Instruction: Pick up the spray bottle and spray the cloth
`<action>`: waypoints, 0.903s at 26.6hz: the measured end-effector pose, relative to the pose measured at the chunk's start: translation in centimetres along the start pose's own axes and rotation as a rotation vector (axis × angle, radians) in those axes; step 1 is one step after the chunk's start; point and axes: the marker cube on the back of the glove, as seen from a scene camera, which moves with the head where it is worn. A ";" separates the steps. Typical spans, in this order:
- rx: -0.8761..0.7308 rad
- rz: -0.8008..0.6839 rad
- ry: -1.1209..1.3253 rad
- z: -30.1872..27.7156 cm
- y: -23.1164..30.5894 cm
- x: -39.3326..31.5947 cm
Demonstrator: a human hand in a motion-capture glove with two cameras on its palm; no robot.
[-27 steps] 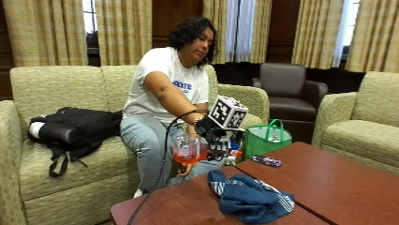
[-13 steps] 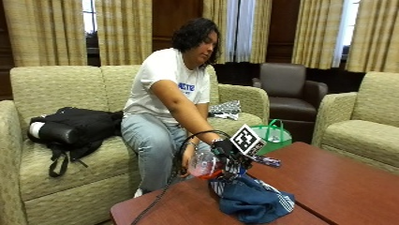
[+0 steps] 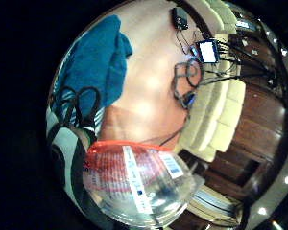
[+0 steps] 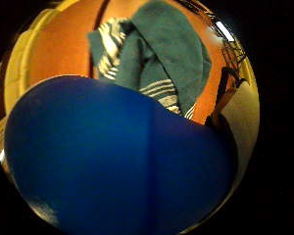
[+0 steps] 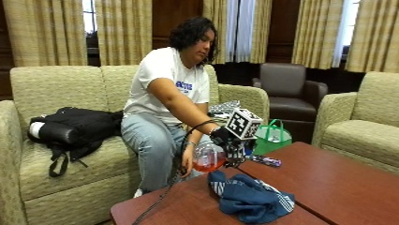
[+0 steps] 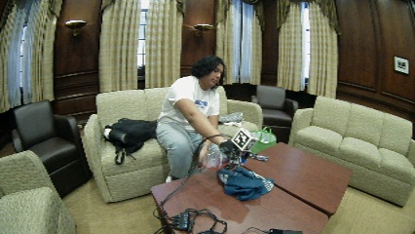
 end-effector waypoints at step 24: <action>0.448 -0.329 -1.253 1.9 9.2 -13.4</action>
